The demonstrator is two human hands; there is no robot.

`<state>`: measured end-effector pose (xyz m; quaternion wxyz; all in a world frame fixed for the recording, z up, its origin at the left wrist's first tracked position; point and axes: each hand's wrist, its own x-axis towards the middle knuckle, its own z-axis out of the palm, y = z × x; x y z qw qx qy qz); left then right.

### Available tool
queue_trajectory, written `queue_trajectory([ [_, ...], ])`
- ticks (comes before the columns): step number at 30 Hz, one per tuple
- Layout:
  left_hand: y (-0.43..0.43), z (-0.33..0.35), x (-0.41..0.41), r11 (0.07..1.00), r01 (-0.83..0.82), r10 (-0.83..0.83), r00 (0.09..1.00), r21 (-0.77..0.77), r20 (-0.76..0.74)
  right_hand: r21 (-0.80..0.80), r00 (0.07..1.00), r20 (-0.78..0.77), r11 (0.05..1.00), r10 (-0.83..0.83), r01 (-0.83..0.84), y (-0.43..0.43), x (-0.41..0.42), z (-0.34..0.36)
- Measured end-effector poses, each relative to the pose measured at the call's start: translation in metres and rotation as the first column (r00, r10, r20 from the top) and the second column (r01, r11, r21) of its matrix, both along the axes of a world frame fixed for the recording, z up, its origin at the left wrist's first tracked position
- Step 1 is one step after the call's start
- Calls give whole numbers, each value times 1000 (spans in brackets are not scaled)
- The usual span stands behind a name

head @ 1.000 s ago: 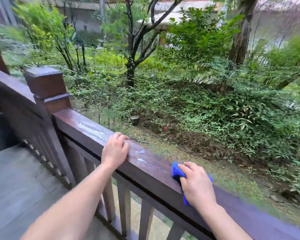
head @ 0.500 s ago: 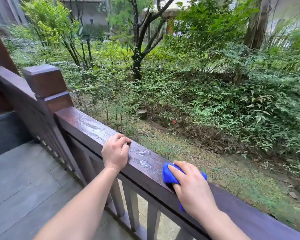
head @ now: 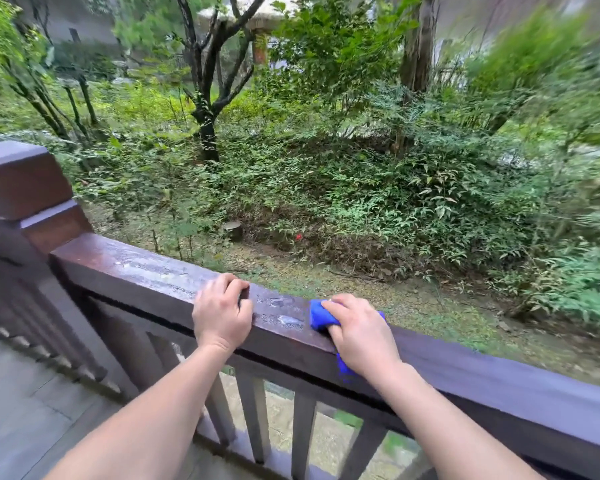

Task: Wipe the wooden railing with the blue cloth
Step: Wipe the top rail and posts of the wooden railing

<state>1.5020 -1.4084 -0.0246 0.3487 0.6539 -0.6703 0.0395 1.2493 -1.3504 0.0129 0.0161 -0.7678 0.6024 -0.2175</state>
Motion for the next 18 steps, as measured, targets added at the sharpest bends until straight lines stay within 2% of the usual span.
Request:
queue_trajectory([
  [2, 1, 0, 5, 999, 34, -35, 998, 16, 57, 34, 990, 2, 990, -139, 139, -4, 15, 7],
  [3, 0, 0, 7, 999, 44, -45, 996, 19, 73, 30, 987, -19, 987, -159, 159, 0, 21, 8],
  [7, -1, -4, 8, 998, 55, -56, 994, 5, 96, -47, 997, -38, 997, 64, -66, 44, 23, -12],
  [8, 0, -5, 8, 998, 59, -58, 994, -7, 98, -50, 996, -43, 996, 77, -79, 42, 19, -12],
  [11, 2, -5, 8, 997, 64, -59, 993, -42, 107, 0, 995, 30, 996, -93, 93, 7, 28, 0],
  [13, 3, -3, 9, 997, 60, -56, 993, -40, 108, 27, 987, 4, 987, -158, 158, -7, 49, 8],
  [14, 3, -1, 9, 998, 62, -59, 993, -27, 107, 38, 989, -4, 988, -147, 147, -8, 57, 9],
  [18, 2, -2, 7, 999, 50, -49, 994, -4, 99, -21, 995, -47, 996, 89, -90, 28, 44, -9],
])
